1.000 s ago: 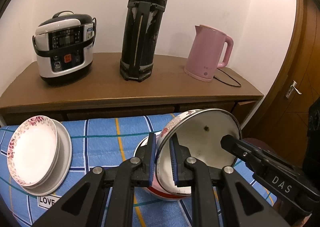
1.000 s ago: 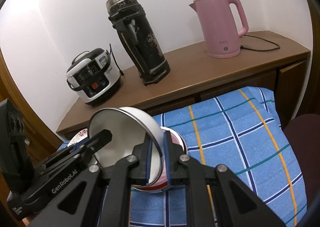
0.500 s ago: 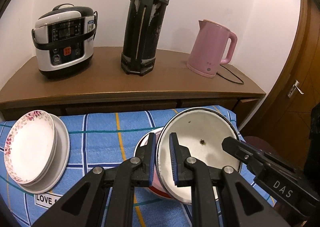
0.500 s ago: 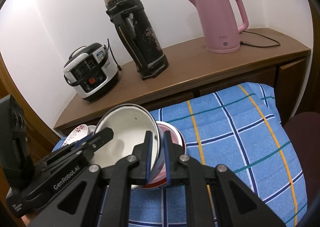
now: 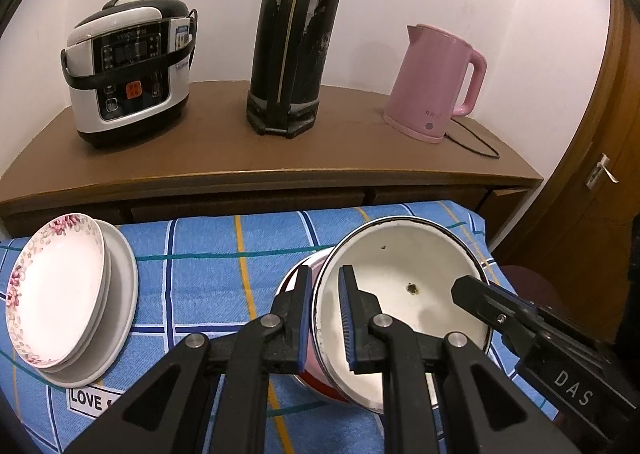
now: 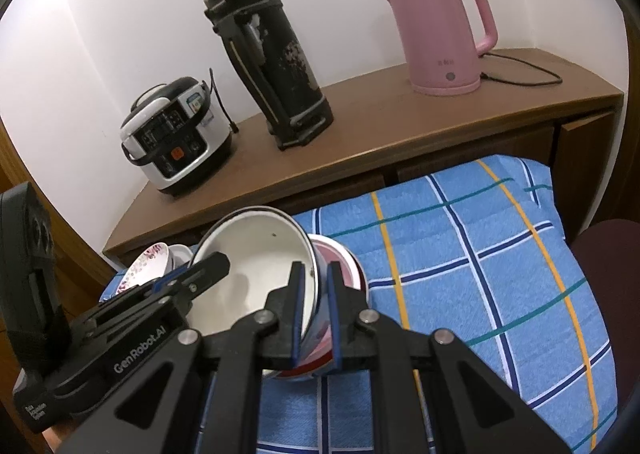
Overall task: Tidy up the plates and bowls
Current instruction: 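Lower the white enamel bowl into the pink-and-red bowl inside the steel bowl, then open the left tool to release the white enamel bowl and withdraw, then move the left tool back to the rim of the nested bowl stack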
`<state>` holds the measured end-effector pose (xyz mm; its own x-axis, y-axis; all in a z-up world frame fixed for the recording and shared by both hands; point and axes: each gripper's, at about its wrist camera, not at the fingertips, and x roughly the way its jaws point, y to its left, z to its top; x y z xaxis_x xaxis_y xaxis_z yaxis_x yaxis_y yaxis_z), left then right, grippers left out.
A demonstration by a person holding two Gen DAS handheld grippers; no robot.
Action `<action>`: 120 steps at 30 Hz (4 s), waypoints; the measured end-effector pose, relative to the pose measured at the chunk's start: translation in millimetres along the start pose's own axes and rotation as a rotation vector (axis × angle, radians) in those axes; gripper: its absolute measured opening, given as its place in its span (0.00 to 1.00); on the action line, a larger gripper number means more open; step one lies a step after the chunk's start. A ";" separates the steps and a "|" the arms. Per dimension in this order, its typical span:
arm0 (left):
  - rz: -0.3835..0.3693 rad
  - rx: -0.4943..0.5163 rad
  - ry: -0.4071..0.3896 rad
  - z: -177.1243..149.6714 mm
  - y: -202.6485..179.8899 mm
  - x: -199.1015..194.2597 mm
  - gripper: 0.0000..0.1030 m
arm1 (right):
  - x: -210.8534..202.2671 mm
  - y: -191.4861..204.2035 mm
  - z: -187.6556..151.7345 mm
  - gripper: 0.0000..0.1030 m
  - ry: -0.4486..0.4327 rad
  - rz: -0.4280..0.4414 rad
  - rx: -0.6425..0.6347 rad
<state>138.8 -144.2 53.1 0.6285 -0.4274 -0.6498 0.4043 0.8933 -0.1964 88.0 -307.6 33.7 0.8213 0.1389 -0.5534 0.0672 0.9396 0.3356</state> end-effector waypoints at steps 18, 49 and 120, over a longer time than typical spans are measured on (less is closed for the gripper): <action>0.016 -0.003 0.042 -3.7 0.6 19.6 0.15 | 17.6 -4.6 -4.3 0.11 0.024 -0.030 -0.007; 0.052 0.005 0.044 -4.8 1.5 31.0 0.15 | 27.8 -1.3 -4.1 0.11 0.008 -0.056 -0.046; 0.229 0.029 -0.108 -67.8 20.2 -53.9 0.66 | -50.3 -9.2 -75.1 0.89 -0.165 -0.021 0.040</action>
<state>68.1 -93.7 34.3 0.7729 -0.2283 -0.5920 0.2613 0.9648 -0.0308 3.6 -299.8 1.1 0.9012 0.0629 -0.4288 0.1051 0.9282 0.3570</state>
